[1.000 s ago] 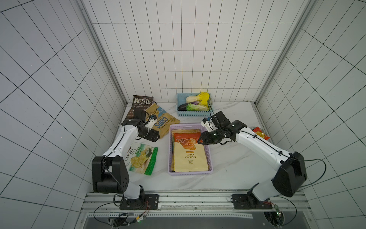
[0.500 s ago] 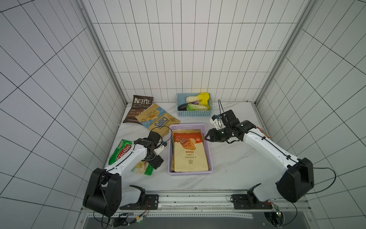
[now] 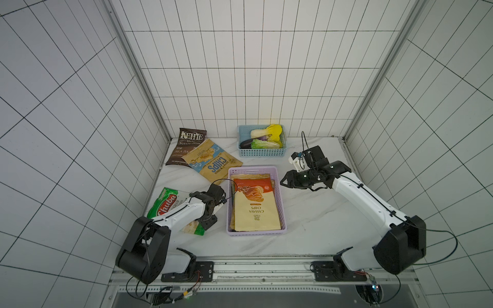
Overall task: Put the potato chips into the basket
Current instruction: Pick up the potato chip from the center of the board.
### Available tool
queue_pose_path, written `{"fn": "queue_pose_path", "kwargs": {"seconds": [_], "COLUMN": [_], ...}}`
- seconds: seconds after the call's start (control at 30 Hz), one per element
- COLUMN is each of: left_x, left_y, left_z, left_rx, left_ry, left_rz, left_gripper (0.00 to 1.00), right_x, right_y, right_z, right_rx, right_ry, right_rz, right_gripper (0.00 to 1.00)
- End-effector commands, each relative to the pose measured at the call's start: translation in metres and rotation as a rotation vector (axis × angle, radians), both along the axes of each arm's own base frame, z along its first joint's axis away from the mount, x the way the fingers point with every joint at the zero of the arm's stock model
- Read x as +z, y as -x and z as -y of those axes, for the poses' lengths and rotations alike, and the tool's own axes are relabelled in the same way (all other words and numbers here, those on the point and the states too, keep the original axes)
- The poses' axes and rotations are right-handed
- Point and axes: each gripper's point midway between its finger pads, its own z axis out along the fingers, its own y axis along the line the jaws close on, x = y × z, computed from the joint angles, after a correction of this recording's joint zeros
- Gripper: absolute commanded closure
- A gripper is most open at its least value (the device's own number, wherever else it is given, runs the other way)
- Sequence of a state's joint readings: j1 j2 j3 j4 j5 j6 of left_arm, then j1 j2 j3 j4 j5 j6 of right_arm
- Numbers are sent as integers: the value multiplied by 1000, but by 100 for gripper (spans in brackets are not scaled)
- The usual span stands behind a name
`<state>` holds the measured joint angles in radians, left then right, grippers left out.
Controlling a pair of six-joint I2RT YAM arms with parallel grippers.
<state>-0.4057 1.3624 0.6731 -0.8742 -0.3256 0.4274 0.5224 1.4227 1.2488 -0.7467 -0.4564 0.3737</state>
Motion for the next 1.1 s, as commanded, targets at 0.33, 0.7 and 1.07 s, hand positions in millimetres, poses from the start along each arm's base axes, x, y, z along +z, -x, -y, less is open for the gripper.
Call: {"fn": "queue_pose_path", "kwargs": {"seconds": [0.33, 0.7, 1.07], "left_x": [15, 97, 223], "left_y": [7, -19, -51], "left_z": [-22, -11, -25], "left_rx": [45, 33, 13], "left_ry": [-23, 53, 17], "left_rz": [-6, 182, 562], "left_gripper": [100, 100, 100], "right_x": [10, 18, 34], "right_y": [1, 0, -5], "right_z": [-2, -7, -4], "right_rx": [10, 16, -13], "right_ry": [-39, -71, -88], "right_rz": [-5, 2, 68], "right_gripper": [51, 51, 52]}}
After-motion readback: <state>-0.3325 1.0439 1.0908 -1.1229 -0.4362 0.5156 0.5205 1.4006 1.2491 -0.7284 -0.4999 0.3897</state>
